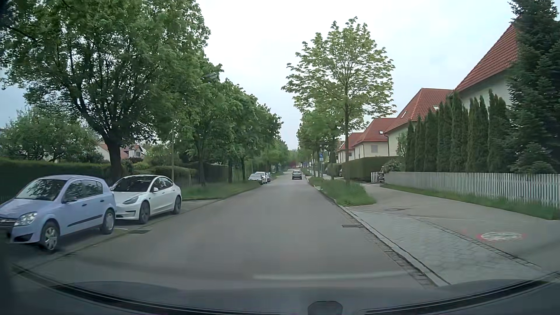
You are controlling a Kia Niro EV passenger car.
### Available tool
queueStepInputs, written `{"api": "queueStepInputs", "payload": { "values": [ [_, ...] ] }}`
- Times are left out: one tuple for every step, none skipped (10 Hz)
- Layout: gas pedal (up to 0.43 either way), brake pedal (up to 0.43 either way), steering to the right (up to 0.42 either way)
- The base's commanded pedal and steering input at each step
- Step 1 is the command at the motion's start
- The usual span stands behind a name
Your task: Follow the waypoints while adhering to traffic rules and regulations
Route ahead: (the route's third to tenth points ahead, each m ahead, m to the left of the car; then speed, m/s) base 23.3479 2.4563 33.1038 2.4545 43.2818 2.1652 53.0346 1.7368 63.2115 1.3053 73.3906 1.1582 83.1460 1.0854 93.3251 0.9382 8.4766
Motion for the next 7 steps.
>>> {"api": "queueStepInputs", "payload": {
  "values": [
    [0.067, 0.0, -0.003],
    [0.067, 0.0, -0.003],
    [0.067, 0.0, -0.003],
    [0.067, 0.0, -0.003],
    [0.067, 0.0, -0.003],
    [0.067, 0.0, -0.003],
    [0.067, 0.0, -0.003]
  ]
}}
